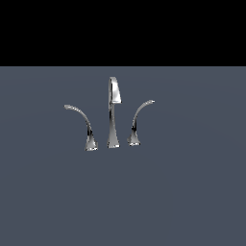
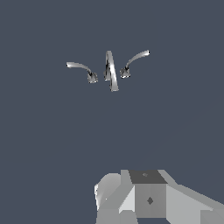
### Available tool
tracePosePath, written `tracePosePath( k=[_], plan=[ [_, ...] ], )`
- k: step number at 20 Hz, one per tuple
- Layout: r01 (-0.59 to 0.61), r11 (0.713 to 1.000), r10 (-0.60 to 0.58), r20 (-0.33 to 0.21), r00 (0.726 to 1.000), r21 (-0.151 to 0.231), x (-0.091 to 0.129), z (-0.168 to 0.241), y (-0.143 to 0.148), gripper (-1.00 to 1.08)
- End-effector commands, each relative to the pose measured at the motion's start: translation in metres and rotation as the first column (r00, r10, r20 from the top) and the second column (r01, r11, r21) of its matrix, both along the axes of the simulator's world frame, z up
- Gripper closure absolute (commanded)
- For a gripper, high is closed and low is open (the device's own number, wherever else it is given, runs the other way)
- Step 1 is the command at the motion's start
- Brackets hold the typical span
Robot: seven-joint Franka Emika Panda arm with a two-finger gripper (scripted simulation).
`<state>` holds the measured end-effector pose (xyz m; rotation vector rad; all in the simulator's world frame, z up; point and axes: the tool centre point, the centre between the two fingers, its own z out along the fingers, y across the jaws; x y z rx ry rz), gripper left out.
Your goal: Turn on the faucet by rotating a designated handle.
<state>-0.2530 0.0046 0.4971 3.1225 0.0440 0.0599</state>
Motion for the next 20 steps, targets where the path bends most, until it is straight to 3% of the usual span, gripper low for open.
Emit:
tracePosePath(
  k=[1, 11, 20],
  plan=[
    [0.000, 1.000, 0.000, 0.000, 1.000, 0.000, 0.000, 0.000, 0.000, 1.08],
    [0.062, 0.998, -0.062, -0.001, 0.998, 0.002, 0.014, -0.015, 0.006, 1.08],
    [0.224, 0.975, -0.223, -0.005, 0.975, 0.008, 0.052, -0.053, 0.019, 1.08]
  ],
)
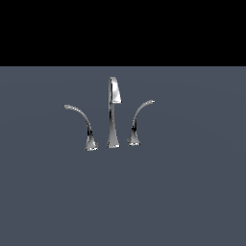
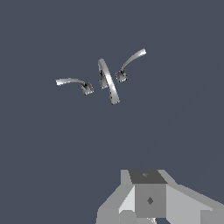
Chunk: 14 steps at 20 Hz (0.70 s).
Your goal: Turn on the faucet by rotating a designated handle.
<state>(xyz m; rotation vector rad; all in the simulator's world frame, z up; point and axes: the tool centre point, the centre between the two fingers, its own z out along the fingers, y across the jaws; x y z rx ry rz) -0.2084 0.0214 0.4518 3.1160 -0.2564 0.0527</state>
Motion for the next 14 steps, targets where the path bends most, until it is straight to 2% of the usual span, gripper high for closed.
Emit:
tracePosePath(
  k=[1, 7, 14],
  plan=[
    [0.057, 0.998, -0.057, -0.001, 0.998, 0.002, 0.014, -0.014, 0.004, 1.08],
    [0.208, 0.978, -0.208, -0.004, 0.978, 0.008, 0.051, -0.050, 0.009, 1.08],
    [0.379, 0.925, -0.379, -0.009, 0.926, 0.014, 0.097, -0.092, 0.008, 1.08]
  ],
)
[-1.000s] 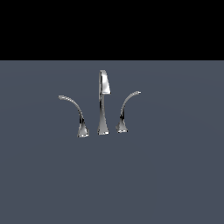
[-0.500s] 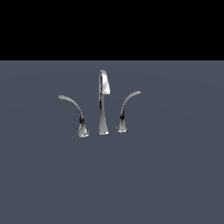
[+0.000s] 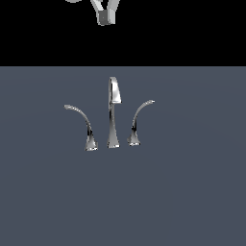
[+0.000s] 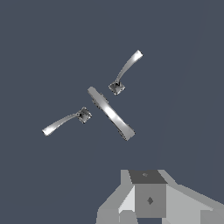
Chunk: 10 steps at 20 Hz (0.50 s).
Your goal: Turn on the faucet by rotating a designated handle.
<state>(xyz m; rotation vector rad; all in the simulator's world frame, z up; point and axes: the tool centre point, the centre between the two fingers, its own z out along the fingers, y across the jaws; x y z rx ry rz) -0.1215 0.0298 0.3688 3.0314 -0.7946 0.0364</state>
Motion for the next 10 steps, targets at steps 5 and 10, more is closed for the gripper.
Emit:
tracePosePath(
  k=[5, 10],
  plan=[
    [0.167, 0.986, -0.167, -0.002, 0.986, 0.006, 0.042, -0.040, -0.006, 1.08],
    [0.291, 0.957, -0.291, -0.005, 0.957, 0.009, 0.073, -0.070, -0.016, 1.08]
  ],
)
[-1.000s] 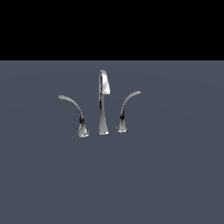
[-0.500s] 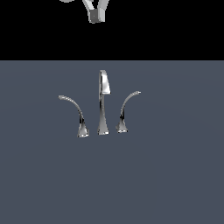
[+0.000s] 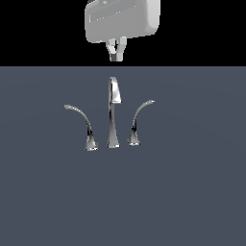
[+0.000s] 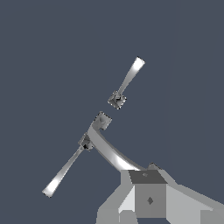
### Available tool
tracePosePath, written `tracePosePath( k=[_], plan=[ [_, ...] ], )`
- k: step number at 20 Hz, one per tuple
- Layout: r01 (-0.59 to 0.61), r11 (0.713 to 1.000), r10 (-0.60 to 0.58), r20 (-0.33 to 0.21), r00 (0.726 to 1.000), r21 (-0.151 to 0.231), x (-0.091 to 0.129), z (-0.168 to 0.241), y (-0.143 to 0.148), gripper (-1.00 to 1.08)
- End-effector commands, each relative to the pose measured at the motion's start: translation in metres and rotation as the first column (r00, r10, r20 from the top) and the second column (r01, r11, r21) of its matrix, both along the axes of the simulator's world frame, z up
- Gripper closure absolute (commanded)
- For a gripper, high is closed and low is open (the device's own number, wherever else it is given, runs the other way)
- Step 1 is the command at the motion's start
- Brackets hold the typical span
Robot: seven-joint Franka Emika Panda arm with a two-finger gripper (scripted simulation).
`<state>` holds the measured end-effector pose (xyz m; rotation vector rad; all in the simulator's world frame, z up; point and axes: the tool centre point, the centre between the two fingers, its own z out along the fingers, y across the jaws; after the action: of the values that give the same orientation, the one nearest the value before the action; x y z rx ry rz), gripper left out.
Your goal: Turn on the faucet by rotating a designated handle.
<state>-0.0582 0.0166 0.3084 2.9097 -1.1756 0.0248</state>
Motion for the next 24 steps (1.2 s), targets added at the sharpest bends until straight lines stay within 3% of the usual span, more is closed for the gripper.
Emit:
tracePosePath(
  k=[1, 8, 16, 24],
  plan=[
    [0.066, 0.998, -0.066, 0.000, 0.998, 0.002, 0.016, -0.015, -0.006, 1.08],
    [0.247, 0.969, -0.247, -0.004, 0.969, 0.004, 0.057, -0.059, -0.029, 1.08],
    [0.433, 0.901, -0.433, -0.009, 0.901, 0.005, 0.096, -0.105, -0.062, 1.08],
    [0.543, 0.840, -0.543, -0.012, 0.840, 0.007, 0.116, -0.133, -0.087, 1.08]
  ],
)
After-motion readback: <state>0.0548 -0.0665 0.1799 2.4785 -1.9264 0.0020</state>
